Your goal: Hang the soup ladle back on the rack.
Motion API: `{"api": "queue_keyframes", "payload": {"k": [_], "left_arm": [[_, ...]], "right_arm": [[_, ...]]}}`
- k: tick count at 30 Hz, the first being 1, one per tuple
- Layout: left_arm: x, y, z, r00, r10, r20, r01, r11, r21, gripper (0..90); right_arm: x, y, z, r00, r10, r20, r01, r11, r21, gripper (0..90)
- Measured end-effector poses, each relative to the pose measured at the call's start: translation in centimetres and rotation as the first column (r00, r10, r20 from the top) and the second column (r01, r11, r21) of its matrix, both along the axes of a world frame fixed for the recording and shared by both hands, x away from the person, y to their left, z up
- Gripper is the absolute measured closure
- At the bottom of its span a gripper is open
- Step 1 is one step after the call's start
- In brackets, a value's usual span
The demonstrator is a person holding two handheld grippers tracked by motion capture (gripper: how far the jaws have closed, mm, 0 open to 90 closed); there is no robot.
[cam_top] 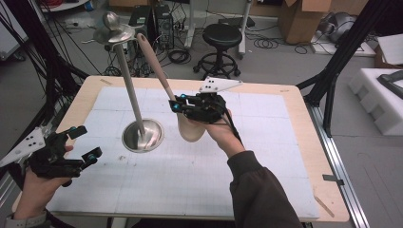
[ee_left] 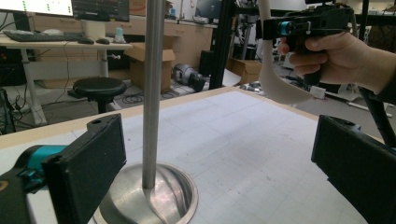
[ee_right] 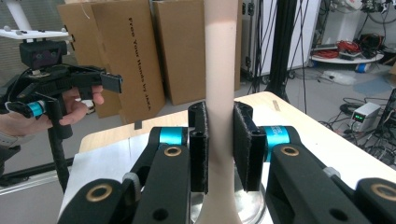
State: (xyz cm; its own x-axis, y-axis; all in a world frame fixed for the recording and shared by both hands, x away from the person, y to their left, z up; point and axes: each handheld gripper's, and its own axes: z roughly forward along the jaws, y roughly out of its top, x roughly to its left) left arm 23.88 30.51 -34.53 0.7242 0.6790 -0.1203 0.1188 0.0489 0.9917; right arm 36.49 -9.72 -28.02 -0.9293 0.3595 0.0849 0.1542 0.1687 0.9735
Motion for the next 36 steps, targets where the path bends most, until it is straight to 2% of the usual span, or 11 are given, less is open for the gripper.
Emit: {"api": "queue_keyframes", "payload": {"k": [27, 36], "left_arm": [[-0.1, 0.2, 0.1, 1.0, -0.001, 0.002, 0.001, 1.0, -0.004, 3.4], [-0.2, 0.4, 0.1, 1.0, 0.001, 0.006, -0.001, 1.0, -0.008, 3.4]], "right_arm": [[0.4, 1.4, -0.6, 1.0, 0.006, -0.004, -0.006, 0.9996, -0.029, 77.9], [0.6, 1.9, -0.6, 1.0, 0.009, -0.003, -0.009, 0.9996, -0.026, 78.0]]}}
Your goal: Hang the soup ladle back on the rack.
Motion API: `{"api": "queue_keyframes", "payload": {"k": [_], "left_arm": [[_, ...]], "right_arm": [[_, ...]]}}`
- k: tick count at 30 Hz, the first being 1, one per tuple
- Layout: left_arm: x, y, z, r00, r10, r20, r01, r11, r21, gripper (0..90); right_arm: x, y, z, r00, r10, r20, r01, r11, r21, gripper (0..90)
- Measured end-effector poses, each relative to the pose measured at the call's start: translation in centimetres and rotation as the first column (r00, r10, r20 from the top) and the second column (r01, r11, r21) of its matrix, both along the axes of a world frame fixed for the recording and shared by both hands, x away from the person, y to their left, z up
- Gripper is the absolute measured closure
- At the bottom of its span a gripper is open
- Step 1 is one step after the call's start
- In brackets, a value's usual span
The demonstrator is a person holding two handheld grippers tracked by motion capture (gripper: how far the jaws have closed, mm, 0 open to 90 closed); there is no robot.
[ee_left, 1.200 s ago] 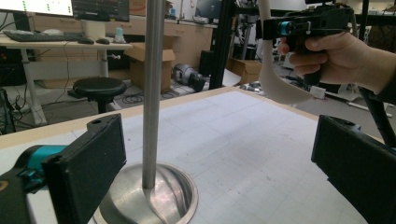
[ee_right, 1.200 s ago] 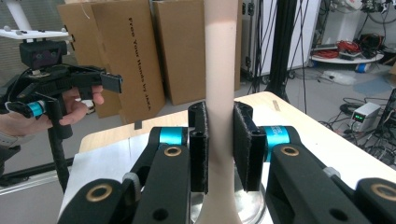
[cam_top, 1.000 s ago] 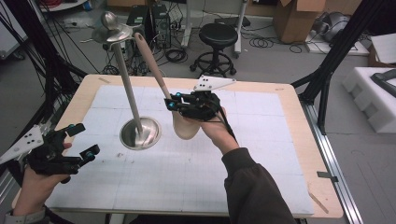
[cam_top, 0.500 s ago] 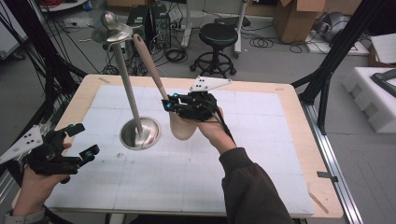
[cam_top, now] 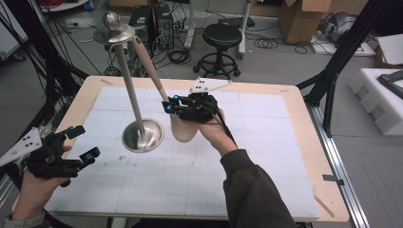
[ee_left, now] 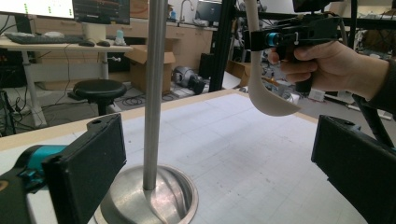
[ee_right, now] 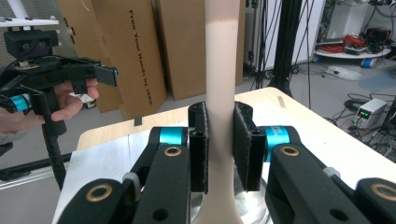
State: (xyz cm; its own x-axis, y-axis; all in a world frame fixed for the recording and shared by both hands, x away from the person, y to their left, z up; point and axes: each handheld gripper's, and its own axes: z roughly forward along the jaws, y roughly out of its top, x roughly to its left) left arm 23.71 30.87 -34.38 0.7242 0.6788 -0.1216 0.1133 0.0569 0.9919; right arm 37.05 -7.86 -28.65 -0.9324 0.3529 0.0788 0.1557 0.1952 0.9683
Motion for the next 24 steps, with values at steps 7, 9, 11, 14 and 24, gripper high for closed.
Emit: {"api": "queue_keyframes", "payload": {"k": [7, 9, 11, 14, 24], "left_arm": [[-0.1, 0.0, -0.1, 1.0, 0.001, -0.001, -0.001, 1.0, -0.001, 3.4], [-0.1, 0.2, -0.1, 1.0, 0.002, -0.002, -0.002, 1.0, 0.001, 3.4], [-0.1, 0.3, -0.2, 1.0, 0.007, -0.004, -0.007, 0.9999, -0.01, 3.4], [-0.2, 0.4, -0.1, 1.0, 0.008, -0.003, -0.008, 0.9999, -0.009, 3.4], [-0.3, 0.5, -0.2, 0.9999, 0.012, -0.004, -0.012, 0.9999, -0.009, 3.4]], "right_arm": [[0.5, 0.6, -0.4, 1.0, -0.002, -0.005, 0.002, 0.9999, -0.016, 77.9], [0.5, 0.7, -0.4, 1.0, -0.002, -0.005, 0.002, 0.9998, -0.019, 77.9], [0.6, 1.1, -0.5, 1.0, -0.004, -0.003, 0.004, 0.9997, -0.023, 77.9], [0.8, 1.7, -0.7, 1.0, -0.006, -0.003, 0.006, 0.9997, -0.024, 77.9], [1.2, 3.3, -1.4, 0.9992, -0.029, 0.029, 0.03, 0.9993, -0.023, 77.8]]}}
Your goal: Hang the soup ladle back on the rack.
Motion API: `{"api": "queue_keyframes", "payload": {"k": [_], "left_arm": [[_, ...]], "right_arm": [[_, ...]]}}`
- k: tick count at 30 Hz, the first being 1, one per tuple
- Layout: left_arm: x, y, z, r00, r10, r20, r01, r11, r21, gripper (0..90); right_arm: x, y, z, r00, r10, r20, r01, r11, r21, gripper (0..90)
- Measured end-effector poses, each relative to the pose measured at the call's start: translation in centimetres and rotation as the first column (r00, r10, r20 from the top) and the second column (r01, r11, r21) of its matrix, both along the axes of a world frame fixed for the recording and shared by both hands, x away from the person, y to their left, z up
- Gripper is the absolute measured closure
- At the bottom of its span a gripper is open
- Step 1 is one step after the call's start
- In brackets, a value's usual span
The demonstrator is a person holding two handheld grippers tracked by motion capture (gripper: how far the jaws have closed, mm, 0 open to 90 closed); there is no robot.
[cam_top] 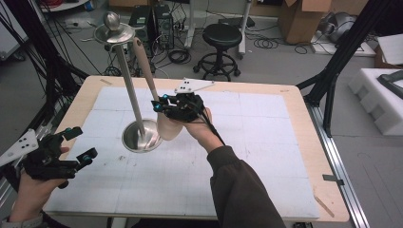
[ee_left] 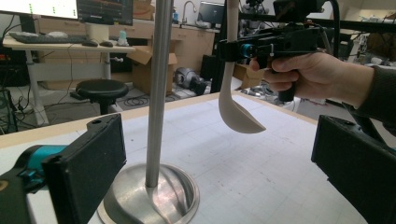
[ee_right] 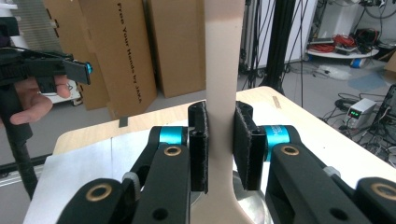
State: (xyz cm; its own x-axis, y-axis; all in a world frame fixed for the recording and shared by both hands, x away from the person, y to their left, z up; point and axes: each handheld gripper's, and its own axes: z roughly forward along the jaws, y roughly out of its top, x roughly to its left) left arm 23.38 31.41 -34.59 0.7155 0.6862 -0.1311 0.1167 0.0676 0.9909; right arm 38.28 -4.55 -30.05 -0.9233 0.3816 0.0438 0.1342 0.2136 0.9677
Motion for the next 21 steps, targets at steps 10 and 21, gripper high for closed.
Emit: {"api": "queue_keyframes", "payload": {"k": [10, 21], "left_arm": [[-0.08, 0.01, 0.0, 1.0, 0.001, -0.001, -0.001, 1.0, 0.001, 3.4], [-0.13, 0.07, 0.06, 1.0, 0.0, 0.003, 0.0, 1.0, -0.001, 3.4]], "right_arm": [[-0.03, 0.5, -0.28, 0.9999, -0.012, -0.001, 0.012, 0.9999, 0.011, 76.2], [-0.54, -0.39, -0.01, 0.9997, -0.023, -0.011, 0.023, 0.9994, 0.027, 55.9]]}}
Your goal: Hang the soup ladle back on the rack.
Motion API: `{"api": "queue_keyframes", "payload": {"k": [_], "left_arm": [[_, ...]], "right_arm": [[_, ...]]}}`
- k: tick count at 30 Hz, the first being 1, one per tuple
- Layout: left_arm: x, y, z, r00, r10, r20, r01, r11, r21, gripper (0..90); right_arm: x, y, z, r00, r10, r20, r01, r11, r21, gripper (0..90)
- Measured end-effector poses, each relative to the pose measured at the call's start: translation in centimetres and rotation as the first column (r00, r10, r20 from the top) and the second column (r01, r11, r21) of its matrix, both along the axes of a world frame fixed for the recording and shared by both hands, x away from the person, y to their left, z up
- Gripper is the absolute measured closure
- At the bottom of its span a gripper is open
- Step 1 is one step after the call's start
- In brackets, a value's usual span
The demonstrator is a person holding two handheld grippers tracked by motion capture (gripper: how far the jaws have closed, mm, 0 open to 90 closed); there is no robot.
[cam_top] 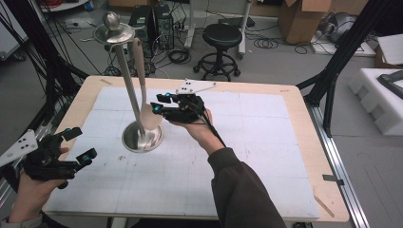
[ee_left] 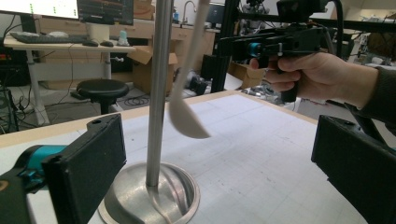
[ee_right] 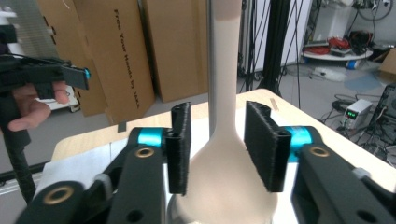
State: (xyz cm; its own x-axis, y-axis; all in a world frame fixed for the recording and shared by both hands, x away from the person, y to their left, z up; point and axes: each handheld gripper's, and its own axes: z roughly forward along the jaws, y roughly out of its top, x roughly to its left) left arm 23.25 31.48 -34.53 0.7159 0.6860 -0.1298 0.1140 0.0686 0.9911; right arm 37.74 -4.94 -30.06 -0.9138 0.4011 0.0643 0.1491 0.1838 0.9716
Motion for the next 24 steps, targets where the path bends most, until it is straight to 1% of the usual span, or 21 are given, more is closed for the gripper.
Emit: {"api": "queue_keyframes", "payload": {"k": [2, 3, 4, 6, 7, 8, 9, 10, 11, 12, 14, 16, 19, 20, 23, 24], "left_arm": [[0.0, 0.0, 0.0, 1.0, 0.0, 0.001, 0.0, 1.0, 0.0, 3.4], [0.0, 0.0, 0.0, 1.0, 0.001, 0.002, -0.001, 1.0, 0.001, 3.4], [0.0, 0.0, 0.0, 1.0, 0.001, 0.002, -0.001, 1.0, 0.0, 3.4], [0.0, 0.0, 0.0, 1.0, 0.002, 0.001, -0.002, 1.0, 0.0, 3.4], [0.0, 0.0, 0.0, 1.0, 0.002, 0.0, -0.002, 1.0, 0.002, 3.4], [0.0, 0.0, 0.0, 1.0, 0.004, -0.001, -0.004, 1.0, 0.003, 3.4], [0.0, 0.0, 0.0, 1.0, 0.004, 0.0, -0.004, 1.0, 0.004, 3.4], [0.1, -0.1, -0.2, 1.0, 0.003, -0.003, -0.003, 1.0, 0.007, 3.4], [0.1, -0.1, -0.2, 1.0, 0.003, -0.003, -0.003, 1.0, 0.007, 3.4], [0.1, -0.2, -0.2, 1.0, 0.001, -0.007, -0.001, 0.9999, 0.011, 3.4], [0.2, -0.5, -0.3, 0.9999, -0.002, -0.012, 0.002, 0.9999, 0.011, 3.4], [0.2, -0.6, -0.4, 0.9999, -0.005, -0.012, 0.005, 0.9999, 0.014, 3.4], [0.2, -0.6, -0.3, 0.9999, -0.007, -0.012, 0.007, 0.9999, 0.008, 3.4], [0.2, -0.6, -0.3, 0.9999, -0.01, -0.01, 0.01, 0.9999, 0.004, 3.4], [0.2, -0.6, -0.3, 0.9999, -0.008, -0.01, 0.008, 1.0, 0.002, 3.4], [0.2, -0.6, -0.3, 0.9999, -0.008, -0.01, 0.008, 1.0, 0.002, 3.4]], "right_arm": [[-0.2, -0.4, 0.0, 0.9999, -0.006, -0.012, 0.006, 1.0, 0.002, 48.2], [-0.2, -0.4, 0.0, 0.9999, -0.006, -0.012, 0.006, 1.0, 0.002, 48.2], [-0.5, -0.9, 0.0, 0.9998, -0.004, -0.018, 0.004, 1.0, -0.002, 42.9], [-0.6, -1.1, -0.1, 0.9998, -0.002, -0.019, 0.002, 1.0, -0.001, 41.2], [-0.9, -1.7, -0.1, 0.9998, 0.006, -0.021, -0.007, 0.9999, -0.012, 40.1], [-0.9, -1.7, -0.1, 0.9998, 0.006, -0.021, -0.007, 0.9999, -0.012, 40.1], [-1.2, -2.0, -0.2, 0.9999, 0.007, -0.014, -0.007, 1.0, -0.001, 39.5], [-1.4, -2.6, -0.3, 0.9997, 0.015, -0.017, -0.015, 0.9999, 0.005, 35.7], [-1.4, -2.6, -0.3, 0.9997, 0.015, -0.017, -0.015, 0.9999, 0.005, 35.7], [-1.6, -3.1, -0.3, 0.9997, 0.014, -0.018, -0.014, 0.9999, -0.009, 31.3], [-1.9, -3.7, -0.4, 0.9998, 0.014, -0.017, -0.014, 0.9999, -0.002, 27.4], [-2.1, -4.2, -0.4, 0.9998, 0.007, -0.016, -0.007, 1.0, 0.004, 18.0], [-2.3, -5.0, -0.4, 0.9996, -0.023, -0.015, 0.023, 0.9997, 0.002, 7.3], [-2.4, -5.2, -0.5, 0.9993, -0.035, -0.015, 0.035, 0.9994, 0.001, 1.4], [-2.4, -6.0, -0.7, 0.9979, -0.049, -0.042, 0.049, 0.9988, -0.006, 0.1], [-2.4, -6.0, -0.7, 0.9979, -0.049, -0.042, 0.049, 0.9988, -0.006, 0.1]]}}
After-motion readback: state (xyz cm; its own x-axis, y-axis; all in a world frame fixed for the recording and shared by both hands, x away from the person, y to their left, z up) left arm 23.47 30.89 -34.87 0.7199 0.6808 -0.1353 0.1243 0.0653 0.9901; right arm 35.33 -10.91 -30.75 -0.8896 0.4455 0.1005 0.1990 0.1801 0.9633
